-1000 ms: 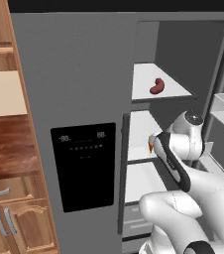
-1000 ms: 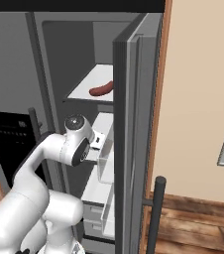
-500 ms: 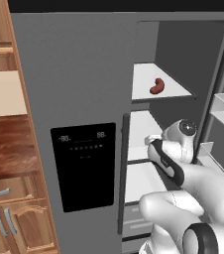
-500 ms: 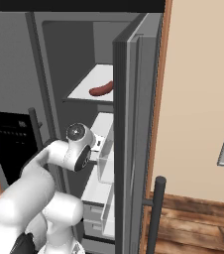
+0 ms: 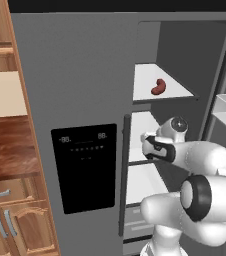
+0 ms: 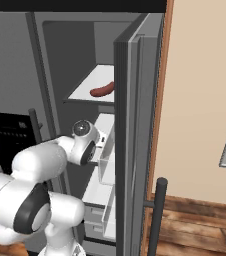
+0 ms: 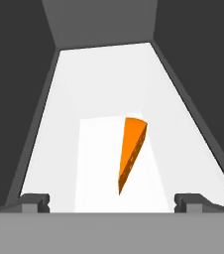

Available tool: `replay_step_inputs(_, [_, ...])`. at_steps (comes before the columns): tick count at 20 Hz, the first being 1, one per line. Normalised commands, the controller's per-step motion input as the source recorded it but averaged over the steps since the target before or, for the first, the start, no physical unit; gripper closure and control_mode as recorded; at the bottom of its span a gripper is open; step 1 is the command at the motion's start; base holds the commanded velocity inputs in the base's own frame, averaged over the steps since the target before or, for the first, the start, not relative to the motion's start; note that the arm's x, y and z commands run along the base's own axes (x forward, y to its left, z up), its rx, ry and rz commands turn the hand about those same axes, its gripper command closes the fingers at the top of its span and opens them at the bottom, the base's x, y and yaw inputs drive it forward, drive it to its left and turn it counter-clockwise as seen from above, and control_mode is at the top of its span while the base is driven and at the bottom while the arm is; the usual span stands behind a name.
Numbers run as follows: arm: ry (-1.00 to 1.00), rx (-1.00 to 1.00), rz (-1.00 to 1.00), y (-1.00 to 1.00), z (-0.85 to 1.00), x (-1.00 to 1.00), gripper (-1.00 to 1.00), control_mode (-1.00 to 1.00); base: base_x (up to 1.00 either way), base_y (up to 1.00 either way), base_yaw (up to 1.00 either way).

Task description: Retrieve the sausage and cheese from the fridge and place them on the cutting board on the counter.

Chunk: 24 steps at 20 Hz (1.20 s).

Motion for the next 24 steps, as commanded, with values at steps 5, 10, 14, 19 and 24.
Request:
replay_step_inputs(5, [0.10,0.00,0.00,-0.06,-0.02,0.43,-1.00,-1.00,0.00,0.00,0.00])
replay_step_inputs(10, [0.10,0.00,0.00,-0.02,-0.18,0.18,-1.00,-1.00,0.00,0.00,0.00])
replay_step_inputs(14, [0.09,0.00,0.00,-0.07,-0.27,0.14,-1.00,-1.00,0.00,0.00,0.00])
replay_step_inputs(19, [0.05,0.00,0.00,-0.13,-0.27,0.07,-1.00,-1.00,0.00,0.00,0.00])
replay_step_inputs(24, [0.00,0.00,0.00,-0.08,-0.24,0.07,-1.00,-1.00,0.00,0.00,0.00])
